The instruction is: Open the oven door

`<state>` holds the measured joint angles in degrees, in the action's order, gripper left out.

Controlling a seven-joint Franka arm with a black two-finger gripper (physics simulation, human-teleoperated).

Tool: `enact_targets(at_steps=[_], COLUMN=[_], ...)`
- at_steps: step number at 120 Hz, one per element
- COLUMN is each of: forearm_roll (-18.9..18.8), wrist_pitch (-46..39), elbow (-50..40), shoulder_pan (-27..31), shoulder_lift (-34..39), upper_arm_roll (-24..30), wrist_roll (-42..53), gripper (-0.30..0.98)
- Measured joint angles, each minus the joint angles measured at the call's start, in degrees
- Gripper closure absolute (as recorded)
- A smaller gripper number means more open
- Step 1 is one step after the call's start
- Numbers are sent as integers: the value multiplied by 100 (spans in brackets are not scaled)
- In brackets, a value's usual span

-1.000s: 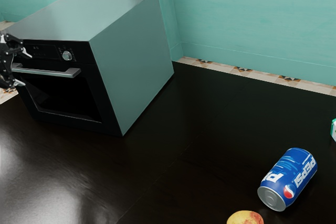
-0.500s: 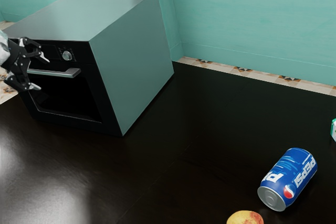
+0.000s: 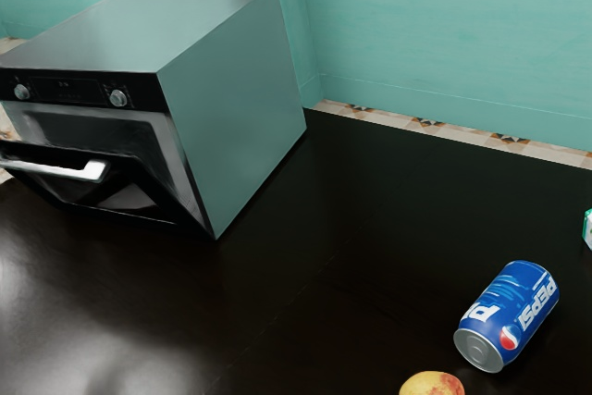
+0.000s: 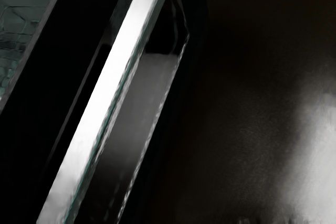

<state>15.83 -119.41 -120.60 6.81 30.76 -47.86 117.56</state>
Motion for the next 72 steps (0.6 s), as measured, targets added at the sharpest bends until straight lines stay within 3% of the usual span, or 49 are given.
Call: enact_targets(at_steps=[10, 14, 18, 22, 33, 39, 44, 58, 72], forearm_roll=[-491, -492, -451, -432, -450, -510, -624, -1166, -1329], wrist_pitch=[444, 704, 976, 1285, 2309, 2568, 2735, 3342, 3714], elbow=[-908, -789, -100, 974, 4647, 5474, 5767, 5953, 5918], shoulder_pan=[1771, 2205, 2341, 2244, 1822, 1682, 1490, 372, 1125], shoulder_lift=[1497, 1754, 1655, 1227, -1299, -2276, -2817, -3817, -4539], upper_arm_roll=[-147, 212, 872, 1563, 4105, 5358, 5950, 6318, 6328], wrist_roll=[143, 188, 146, 39, -405, -740, -1185, -2913, -4399], gripper=[2, 1, 1, 1, 1, 1, 0, 0, 0])
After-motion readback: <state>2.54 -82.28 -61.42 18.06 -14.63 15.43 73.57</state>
